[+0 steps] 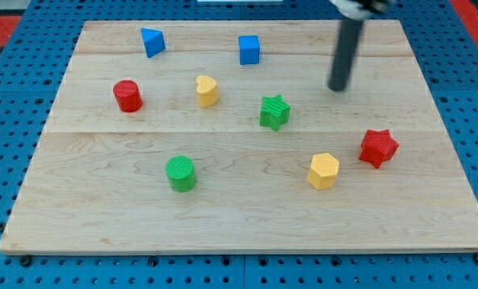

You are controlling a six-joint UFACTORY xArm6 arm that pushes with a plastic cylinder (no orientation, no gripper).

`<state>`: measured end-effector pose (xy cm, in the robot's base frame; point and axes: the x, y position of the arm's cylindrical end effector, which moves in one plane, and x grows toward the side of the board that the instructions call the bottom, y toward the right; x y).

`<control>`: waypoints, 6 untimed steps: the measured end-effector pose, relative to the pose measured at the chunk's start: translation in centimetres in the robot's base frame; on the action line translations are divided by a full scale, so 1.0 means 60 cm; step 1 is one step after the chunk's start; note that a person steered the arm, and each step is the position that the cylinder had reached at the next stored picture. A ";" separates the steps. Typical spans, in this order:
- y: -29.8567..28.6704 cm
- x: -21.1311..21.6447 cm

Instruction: Push the green star into the yellow heart

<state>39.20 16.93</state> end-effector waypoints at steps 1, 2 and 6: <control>-0.054 -0.005; -0.152 0.019; -0.374 0.105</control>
